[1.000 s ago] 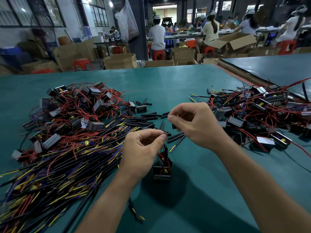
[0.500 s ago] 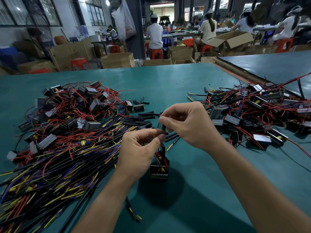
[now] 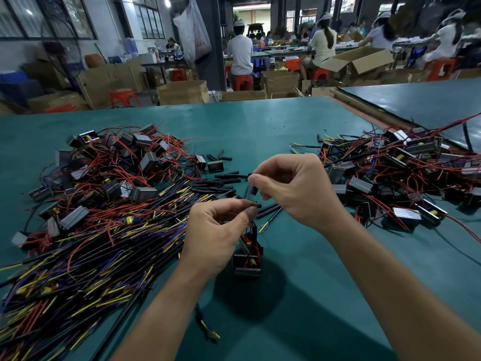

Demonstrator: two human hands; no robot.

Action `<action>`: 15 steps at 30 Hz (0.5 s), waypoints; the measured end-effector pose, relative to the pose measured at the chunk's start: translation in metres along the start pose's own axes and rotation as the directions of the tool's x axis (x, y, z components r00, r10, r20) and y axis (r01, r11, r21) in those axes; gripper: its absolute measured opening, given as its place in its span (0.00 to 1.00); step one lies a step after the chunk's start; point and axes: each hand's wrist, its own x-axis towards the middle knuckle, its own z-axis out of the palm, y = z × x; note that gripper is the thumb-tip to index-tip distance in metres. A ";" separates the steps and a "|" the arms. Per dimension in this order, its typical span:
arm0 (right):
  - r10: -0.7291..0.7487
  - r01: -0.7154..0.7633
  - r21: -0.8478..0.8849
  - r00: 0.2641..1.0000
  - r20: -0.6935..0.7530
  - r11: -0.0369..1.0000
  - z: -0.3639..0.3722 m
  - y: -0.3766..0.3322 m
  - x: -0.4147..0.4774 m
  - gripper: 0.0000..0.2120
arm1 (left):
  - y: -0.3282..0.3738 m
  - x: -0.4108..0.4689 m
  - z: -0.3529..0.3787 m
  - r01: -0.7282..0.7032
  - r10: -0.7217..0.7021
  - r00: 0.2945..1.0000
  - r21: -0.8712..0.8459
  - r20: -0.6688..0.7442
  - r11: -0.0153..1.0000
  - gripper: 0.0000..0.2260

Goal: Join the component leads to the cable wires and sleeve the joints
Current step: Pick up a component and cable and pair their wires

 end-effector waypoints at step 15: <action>0.051 -0.037 -0.107 0.990 0.130 0.994 -0.004 0.006 -0.001 0.05 | -0.002 0.001 0.000 0.056 -0.057 0.998 -0.010 -0.010 0.998 0.10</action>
